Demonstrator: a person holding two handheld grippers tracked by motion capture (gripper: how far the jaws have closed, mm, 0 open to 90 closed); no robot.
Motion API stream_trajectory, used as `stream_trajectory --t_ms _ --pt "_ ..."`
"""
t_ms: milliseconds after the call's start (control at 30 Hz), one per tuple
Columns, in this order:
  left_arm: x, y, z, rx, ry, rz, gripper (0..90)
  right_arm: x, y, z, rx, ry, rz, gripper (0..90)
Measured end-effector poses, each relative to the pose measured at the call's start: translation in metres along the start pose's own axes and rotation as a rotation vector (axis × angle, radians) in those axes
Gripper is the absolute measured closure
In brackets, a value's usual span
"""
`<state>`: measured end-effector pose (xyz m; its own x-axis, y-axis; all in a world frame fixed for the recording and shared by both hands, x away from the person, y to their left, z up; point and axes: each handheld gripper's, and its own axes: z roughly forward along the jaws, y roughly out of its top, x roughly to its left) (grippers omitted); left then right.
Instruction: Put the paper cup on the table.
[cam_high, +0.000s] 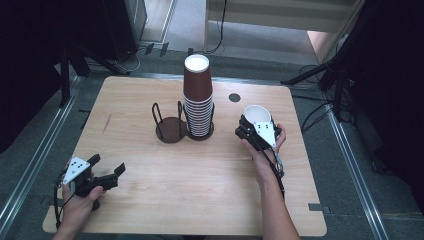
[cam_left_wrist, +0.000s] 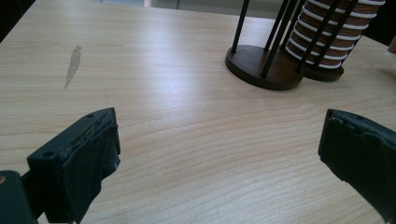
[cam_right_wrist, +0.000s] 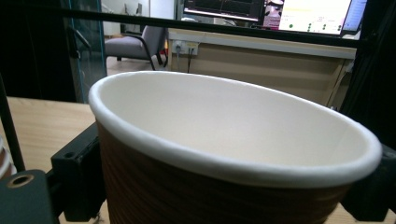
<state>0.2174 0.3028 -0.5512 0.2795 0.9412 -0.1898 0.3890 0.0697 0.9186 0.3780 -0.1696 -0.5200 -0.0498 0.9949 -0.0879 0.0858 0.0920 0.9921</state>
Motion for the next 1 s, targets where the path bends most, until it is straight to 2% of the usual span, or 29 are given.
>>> stream_trajectory --t_ms 67,400,733,1000 --pt "0.0 0.0 0.0 0.0 -0.001 0.006 0.0 -0.001 -0.003 0.0 0.003 -0.005 -0.018 8.4" --pt "0.0 0.0 0.0 0.001 0.0 0.004 0.0 -0.005 -0.012 -0.003 0.017 -0.006 -0.012 8.0" --pt "0.0 0.0 0.0 -0.002 0.003 0.0 0.0 -0.005 -0.018 -0.004 0.043 0.012 -0.018 6.9" --pt "0.0 0.0 0.0 -0.002 0.003 -0.001 0.0 -0.004 -0.019 -0.005 0.062 0.053 -0.017 6.8"
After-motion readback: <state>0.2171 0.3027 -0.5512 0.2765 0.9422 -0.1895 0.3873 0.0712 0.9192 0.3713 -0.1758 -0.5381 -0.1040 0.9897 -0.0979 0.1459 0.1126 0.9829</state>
